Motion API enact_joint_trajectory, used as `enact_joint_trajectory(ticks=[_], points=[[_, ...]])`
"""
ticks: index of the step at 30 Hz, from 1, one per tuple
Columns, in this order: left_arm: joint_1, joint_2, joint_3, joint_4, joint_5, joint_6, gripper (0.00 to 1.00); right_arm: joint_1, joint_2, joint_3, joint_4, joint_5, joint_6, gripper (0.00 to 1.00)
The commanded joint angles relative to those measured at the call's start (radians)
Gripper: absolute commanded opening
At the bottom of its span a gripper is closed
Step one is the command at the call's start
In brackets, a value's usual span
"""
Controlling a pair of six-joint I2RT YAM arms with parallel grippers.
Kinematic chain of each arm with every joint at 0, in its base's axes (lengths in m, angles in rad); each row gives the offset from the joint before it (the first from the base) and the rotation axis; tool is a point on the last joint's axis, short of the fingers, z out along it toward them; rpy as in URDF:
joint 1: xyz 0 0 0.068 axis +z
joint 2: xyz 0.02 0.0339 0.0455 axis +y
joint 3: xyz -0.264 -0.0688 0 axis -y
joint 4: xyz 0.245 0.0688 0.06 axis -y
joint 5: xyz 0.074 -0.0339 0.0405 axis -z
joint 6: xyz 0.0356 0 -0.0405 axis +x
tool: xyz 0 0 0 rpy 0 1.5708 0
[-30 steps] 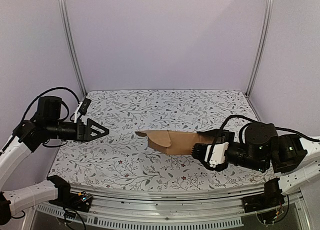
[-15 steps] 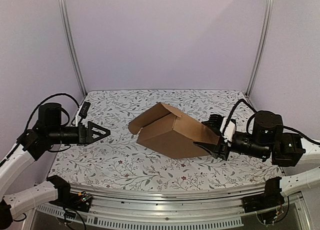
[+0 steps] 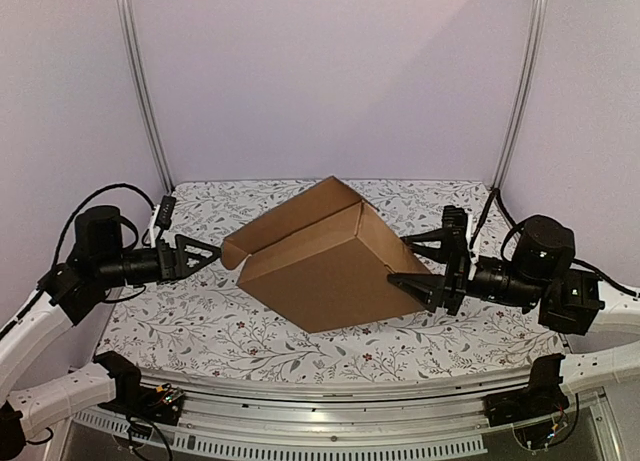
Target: Fold the paper box
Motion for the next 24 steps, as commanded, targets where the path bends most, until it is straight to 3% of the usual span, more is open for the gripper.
enact_joint_trajectory(ticks=[1, 12, 15, 24], points=[[0.008, 0.005, -0.013, 0.051, -0.043, 0.015, 1.0, -0.015, -0.019, -0.009, 0.102, -0.105, 0.084, 0.24], [0.008, 0.016, -0.033, 0.136, 0.028, 0.008, 0.96, -0.041, 0.044, -0.076, 0.301, -0.147, 0.202, 0.24], [0.007, 0.016, -0.017, 0.124, 0.028, 0.022, 0.86, -0.056, 0.071, -0.089, 0.35, -0.168, 0.226, 0.24], [0.007, 0.042, 0.012, 0.112, 0.055, 0.046, 0.38, -0.077, 0.133, -0.149, 0.483, -0.161, 0.26, 0.24]])
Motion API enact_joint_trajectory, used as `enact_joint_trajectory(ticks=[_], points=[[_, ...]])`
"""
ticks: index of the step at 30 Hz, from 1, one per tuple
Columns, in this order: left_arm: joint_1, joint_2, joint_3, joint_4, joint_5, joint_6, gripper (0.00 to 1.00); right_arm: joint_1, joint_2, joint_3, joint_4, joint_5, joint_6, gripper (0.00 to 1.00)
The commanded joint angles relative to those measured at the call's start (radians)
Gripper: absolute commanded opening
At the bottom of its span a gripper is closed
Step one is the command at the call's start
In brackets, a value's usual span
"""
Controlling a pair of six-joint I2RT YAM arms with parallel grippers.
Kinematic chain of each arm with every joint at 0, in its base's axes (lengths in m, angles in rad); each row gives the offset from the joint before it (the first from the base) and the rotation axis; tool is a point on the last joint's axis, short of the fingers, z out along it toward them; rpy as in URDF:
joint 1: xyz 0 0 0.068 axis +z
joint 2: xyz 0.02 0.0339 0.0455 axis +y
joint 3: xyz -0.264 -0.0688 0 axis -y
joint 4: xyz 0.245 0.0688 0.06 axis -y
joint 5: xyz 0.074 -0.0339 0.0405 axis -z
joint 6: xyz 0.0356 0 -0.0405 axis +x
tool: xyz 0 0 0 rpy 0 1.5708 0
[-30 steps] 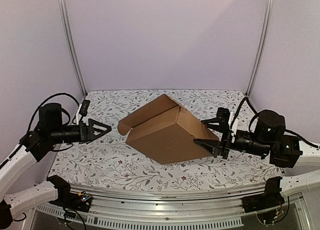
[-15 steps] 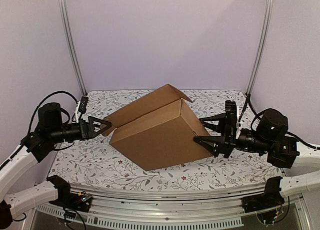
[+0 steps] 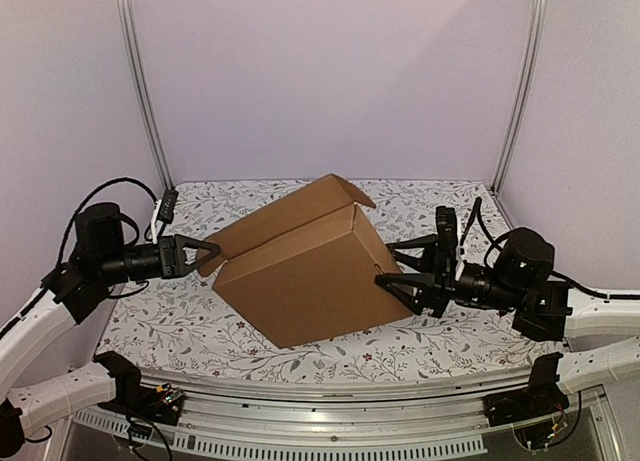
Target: Fold the paper box
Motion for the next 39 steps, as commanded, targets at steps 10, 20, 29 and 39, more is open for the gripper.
enact_joint_trajectory(ticks=[10, 20, 29, 39], points=[[0.002, 0.06, 0.083, -0.054, 0.003, 0.097, 0.07, -0.012, 0.129, -0.152, 0.338, 0.06, -0.067, 0.18], [-0.079, 0.149, 0.097, -0.049, -0.059, 0.1, 0.0, -0.012, 0.46, -0.285, 0.891, 0.162, -0.145, 0.14], [-0.195, 0.203, 0.084, -0.039, -0.192, 0.093, 0.0, 0.008, 0.663, -0.237, 0.907, 0.202, -0.219, 0.12], [-0.288, 0.24, 0.044, -0.017, -0.315, 0.09, 0.0, 0.008, 0.787, -0.217, 0.907, 0.219, -0.257, 0.2]])
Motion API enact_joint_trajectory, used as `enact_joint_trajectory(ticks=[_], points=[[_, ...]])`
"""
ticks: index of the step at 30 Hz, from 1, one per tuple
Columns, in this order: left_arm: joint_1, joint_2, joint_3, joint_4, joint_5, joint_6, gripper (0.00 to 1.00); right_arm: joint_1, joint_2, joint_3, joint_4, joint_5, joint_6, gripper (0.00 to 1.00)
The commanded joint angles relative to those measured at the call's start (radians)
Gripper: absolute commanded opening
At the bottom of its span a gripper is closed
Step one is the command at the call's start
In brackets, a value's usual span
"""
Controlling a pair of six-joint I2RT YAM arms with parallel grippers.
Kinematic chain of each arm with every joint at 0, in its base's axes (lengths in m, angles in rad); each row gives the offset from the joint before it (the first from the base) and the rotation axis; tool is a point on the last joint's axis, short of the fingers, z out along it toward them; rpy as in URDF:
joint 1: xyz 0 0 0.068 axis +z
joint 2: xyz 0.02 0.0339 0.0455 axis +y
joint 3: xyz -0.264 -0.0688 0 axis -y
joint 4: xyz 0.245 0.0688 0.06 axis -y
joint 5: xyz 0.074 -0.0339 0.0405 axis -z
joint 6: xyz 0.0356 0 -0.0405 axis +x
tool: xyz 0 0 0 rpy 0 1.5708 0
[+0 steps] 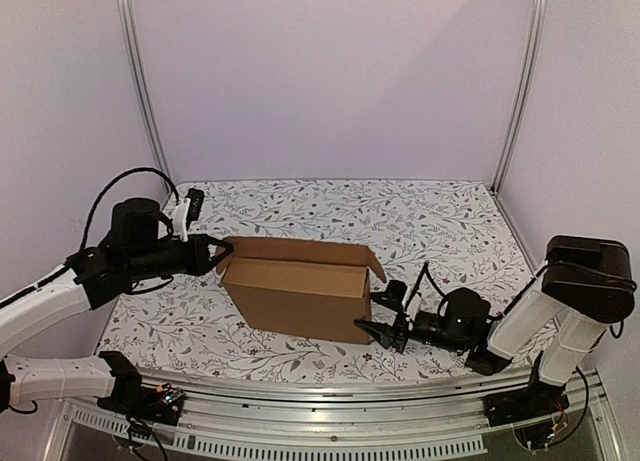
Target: Fold the paper box
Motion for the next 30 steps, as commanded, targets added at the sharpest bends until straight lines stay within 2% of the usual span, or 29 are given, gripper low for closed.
enact_joint_trajectory(ticks=[1, 18, 30], points=[[-0.089, 0.042, -0.022, -0.008, 0.112, -0.031, 0.0, 0.005, 0.052, 0.051, 0.038, 0.051, -0.053, 0.21], [-0.152, 0.105, -0.028, -0.018, 0.049, 0.012, 0.0, 0.003, 0.047, 0.066, 0.037, 0.043, -0.081, 0.64], [-0.176, 0.181, -0.002, -0.05, 0.027, 0.061, 0.0, -0.021, 0.029, 0.075, 0.038, -0.021, -0.13, 0.78]])
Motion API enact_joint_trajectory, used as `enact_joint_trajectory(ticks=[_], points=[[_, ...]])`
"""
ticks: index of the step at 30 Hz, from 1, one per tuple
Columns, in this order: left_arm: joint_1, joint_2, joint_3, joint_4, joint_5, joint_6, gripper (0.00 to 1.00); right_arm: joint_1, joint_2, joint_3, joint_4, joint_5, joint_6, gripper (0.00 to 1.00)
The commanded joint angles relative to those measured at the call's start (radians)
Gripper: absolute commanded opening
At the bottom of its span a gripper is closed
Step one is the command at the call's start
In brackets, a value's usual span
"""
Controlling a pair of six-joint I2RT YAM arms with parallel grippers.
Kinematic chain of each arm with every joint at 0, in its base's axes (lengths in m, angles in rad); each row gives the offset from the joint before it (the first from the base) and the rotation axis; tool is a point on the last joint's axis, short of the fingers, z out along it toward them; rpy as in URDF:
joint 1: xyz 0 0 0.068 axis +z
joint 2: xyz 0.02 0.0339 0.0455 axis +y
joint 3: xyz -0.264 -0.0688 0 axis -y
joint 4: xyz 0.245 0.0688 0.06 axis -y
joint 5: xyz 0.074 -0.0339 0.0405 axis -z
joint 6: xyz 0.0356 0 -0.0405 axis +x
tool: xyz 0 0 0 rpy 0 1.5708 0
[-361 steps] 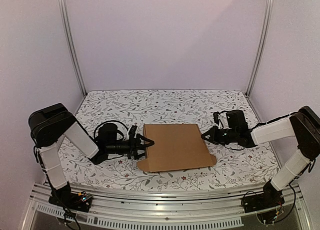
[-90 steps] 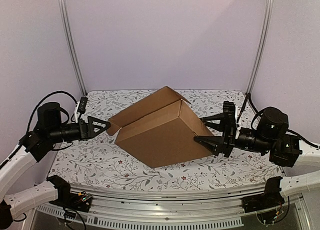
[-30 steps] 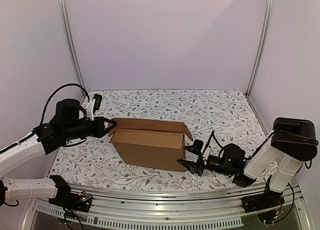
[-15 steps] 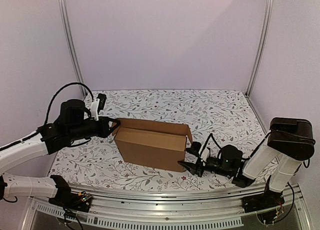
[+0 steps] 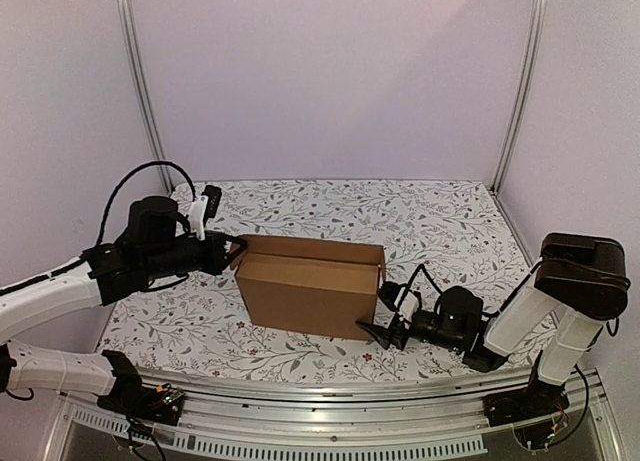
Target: Fold the paper box
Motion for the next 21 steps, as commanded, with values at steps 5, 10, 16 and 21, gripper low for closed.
enact_joint_trajectory(ticks=[5, 10, 16, 21], points=[[-0.084, 0.082, -0.009, -0.164, 0.117, 0.025, 0.0, -0.007, -0.051, 0.053, 0.114, -0.091, -0.059, 0.79], [-0.086, 0.079, -0.001, -0.178, 0.105, 0.031, 0.0, -0.009, -0.074, 0.048, 0.114, -0.12, -0.043, 0.71], [-0.087, 0.061, -0.003, -0.193, 0.087, 0.036, 0.0, -0.009, -0.097, 0.033, 0.115, -0.152, 0.0, 0.6], [-0.087, 0.048, -0.003, -0.204, 0.074, 0.03, 0.0, -0.009, -0.125, 0.014, 0.114, -0.162, 0.023, 0.46]])
